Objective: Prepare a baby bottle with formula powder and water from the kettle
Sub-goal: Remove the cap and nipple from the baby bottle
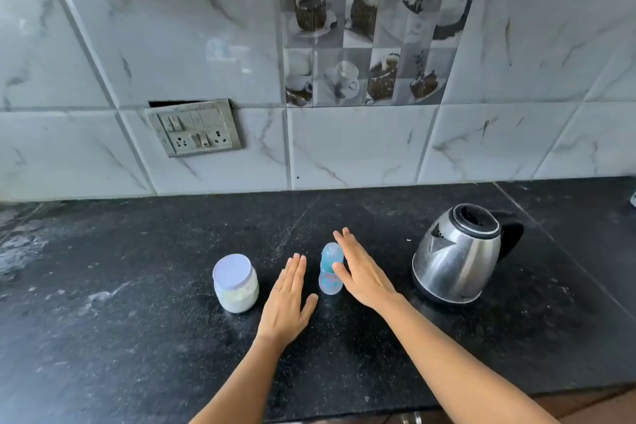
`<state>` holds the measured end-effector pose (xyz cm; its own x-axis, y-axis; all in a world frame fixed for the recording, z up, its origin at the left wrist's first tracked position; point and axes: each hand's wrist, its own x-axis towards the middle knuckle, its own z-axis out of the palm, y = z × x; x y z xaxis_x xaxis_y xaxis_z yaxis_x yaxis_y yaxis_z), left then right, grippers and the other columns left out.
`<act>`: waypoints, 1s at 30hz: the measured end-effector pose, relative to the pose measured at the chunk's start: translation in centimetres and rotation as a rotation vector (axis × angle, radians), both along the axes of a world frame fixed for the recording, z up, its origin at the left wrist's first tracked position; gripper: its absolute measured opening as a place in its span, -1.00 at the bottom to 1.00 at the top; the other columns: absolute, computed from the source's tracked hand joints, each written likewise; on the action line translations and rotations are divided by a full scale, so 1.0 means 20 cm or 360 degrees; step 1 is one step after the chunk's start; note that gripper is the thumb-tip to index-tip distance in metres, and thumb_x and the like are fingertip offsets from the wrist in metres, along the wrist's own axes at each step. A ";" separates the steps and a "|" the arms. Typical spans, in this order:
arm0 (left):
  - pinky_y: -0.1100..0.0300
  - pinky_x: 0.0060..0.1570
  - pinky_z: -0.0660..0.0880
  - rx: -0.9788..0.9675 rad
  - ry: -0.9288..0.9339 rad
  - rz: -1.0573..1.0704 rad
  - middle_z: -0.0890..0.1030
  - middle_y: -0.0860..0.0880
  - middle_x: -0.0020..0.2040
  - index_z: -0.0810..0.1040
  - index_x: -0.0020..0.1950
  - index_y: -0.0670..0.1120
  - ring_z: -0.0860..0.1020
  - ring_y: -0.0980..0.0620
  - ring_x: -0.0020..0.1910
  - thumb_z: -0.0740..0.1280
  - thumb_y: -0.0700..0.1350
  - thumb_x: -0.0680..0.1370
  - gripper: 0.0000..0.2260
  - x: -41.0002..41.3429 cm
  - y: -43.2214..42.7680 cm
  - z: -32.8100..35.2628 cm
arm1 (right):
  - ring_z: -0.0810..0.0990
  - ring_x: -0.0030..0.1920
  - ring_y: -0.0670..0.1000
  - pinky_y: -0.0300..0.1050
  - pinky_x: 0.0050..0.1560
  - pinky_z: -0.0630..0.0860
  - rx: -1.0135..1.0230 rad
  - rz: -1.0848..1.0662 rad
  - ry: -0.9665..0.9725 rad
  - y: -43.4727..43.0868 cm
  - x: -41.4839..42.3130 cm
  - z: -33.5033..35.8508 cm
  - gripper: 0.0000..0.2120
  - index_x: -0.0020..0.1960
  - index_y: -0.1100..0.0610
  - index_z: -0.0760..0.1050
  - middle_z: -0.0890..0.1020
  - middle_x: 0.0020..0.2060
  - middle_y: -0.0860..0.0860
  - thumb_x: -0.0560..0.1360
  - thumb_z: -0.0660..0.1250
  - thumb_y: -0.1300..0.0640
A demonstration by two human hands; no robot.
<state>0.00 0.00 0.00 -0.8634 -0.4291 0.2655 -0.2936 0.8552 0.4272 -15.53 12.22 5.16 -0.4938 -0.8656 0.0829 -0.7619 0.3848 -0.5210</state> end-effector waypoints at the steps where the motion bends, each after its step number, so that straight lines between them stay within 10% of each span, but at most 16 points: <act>1: 0.35 0.41 -0.28 0.0028 -0.0016 0.0002 -0.13 0.03 0.54 -0.17 0.52 -0.04 -0.24 0.17 0.50 0.03 0.17 0.56 -0.36 0.00 0.01 -0.01 | -0.06 0.55 -0.03 -0.02 0.51 0.08 -0.0016 0.0011 -0.0026 -0.01 0.00 -0.01 -0.42 0.57 -0.05 -0.10 -0.09 0.57 -0.01 0.64 0.09 -0.02; 10: 0.41 0.39 -0.25 0.0244 -0.0105 -0.0040 -0.16 0.08 0.51 -0.20 0.52 -0.04 -0.22 0.20 0.48 0.21 0.09 0.58 -0.29 -0.07 0.05 -0.06 | 0.45 0.23 -0.02 -0.10 0.19 0.46 -0.0132 -0.0150 -0.0129 -0.09 0.02 -0.05 -0.54 0.35 -0.01 0.27 0.41 0.25 -0.02 0.51 0.35 0.03; 16: 0.33 0.39 0.10 0.0715 0.0033 0.0072 0.09 0.23 0.44 0.01 0.55 -0.03 0.08 0.27 0.44 0.34 0.07 0.52 -0.27 -0.09 0.07 -0.06 | 0.50 0.16 0.00 -0.02 0.12 0.52 -0.0101 -0.0086 -0.0229 -0.10 0.04 -0.04 -0.60 0.27 -0.06 0.30 0.46 0.17 -0.03 0.50 0.37 0.05; 20: 0.47 0.04 0.36 0.1003 0.0109 0.0083 0.47 0.28 0.22 0.26 0.42 0.14 0.45 0.31 0.16 0.41 0.05 0.47 -0.43 -0.10 0.06 -0.05 | 0.47 0.20 -0.03 0.04 0.12 0.56 -0.0133 -0.0064 -0.0317 -0.07 0.07 -0.05 -0.58 0.24 -0.13 0.30 0.44 0.19 -0.06 0.47 0.40 0.07; 30: 0.37 -0.03 0.43 0.1191 0.0170 0.0037 0.59 0.17 0.05 0.43 0.28 0.11 0.54 0.23 0.04 0.41 -0.05 0.46 -0.60 -0.17 0.03 -0.06 | 0.48 0.15 -0.02 -0.05 0.12 0.53 -0.0186 -0.0413 -0.0193 -0.09 0.17 -0.08 -0.47 0.28 0.03 0.35 0.48 0.17 0.01 0.40 0.48 0.02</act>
